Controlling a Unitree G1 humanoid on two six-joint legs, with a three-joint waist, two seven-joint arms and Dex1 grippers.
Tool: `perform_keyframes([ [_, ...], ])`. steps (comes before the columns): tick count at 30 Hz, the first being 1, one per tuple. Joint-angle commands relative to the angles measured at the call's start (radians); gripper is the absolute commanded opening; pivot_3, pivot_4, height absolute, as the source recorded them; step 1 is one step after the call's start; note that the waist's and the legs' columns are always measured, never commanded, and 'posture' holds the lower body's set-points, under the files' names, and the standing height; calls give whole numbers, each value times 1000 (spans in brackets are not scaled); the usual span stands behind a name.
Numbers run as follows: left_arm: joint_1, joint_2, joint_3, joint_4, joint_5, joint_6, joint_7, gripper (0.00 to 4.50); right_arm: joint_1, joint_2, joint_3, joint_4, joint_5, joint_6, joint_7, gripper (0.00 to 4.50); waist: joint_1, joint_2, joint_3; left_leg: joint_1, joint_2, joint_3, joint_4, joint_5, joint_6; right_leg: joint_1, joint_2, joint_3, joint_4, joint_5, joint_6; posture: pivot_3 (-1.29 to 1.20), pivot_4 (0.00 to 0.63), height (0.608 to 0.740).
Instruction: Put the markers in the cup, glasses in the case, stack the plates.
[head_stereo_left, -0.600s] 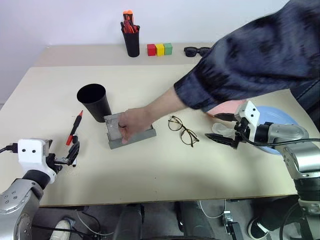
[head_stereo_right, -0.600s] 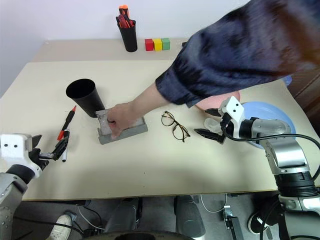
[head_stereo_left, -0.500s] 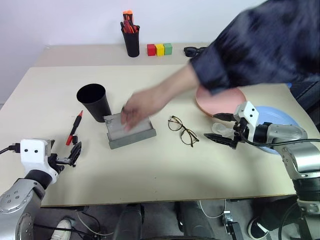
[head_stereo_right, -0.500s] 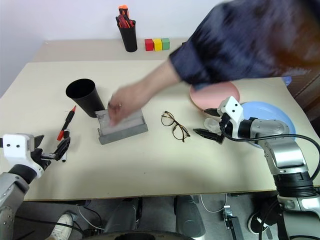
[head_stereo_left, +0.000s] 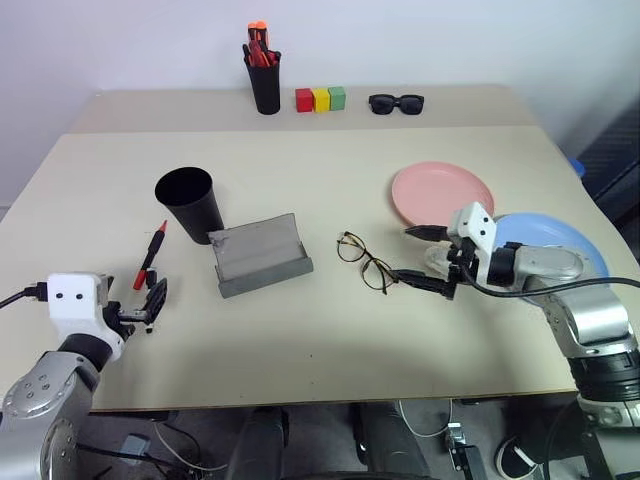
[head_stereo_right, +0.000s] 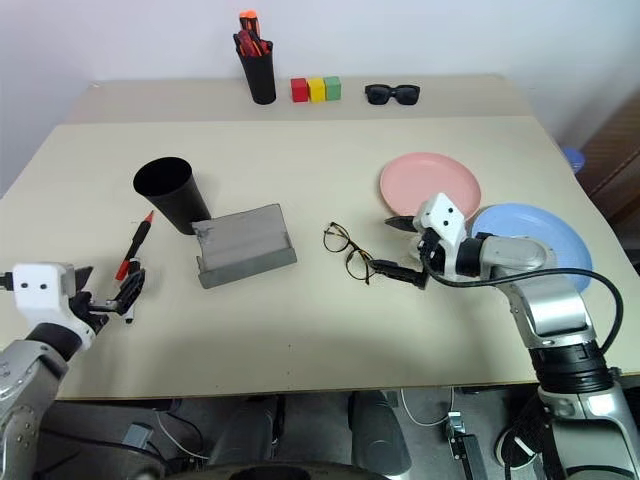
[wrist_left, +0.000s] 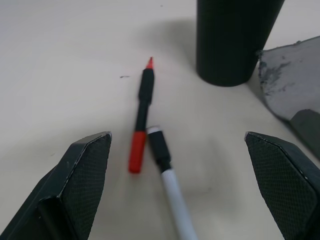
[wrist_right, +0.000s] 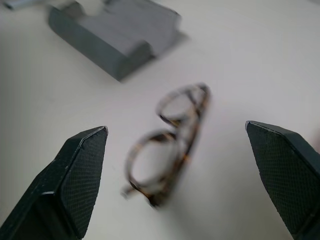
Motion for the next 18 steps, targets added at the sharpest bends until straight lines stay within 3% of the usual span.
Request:
perform_keyframes([
  [1,-59,20,-24,2,14,92,53,4453,-16,43,34,-81,5,12,-36,4500,-1,0,0,0,0,0,0,0,0,0,0,0,0,0,0,0,150,740],
  [7,-169,-8,-34,-5,14,254,157,4453,-49,137,110,-114,-12,42,-100,4500,-2,0,0,0,0,-1,0,0,0,0,0,0,1,0,1,0,150,740],
  [18,-253,-67,-45,-9,23,479,252,4453,-35,160,138,-164,-3,80,-134,4500,-2,0,0,1,0,-1,0,0,0,0,1,0,3,1,3,0,150,740],
])
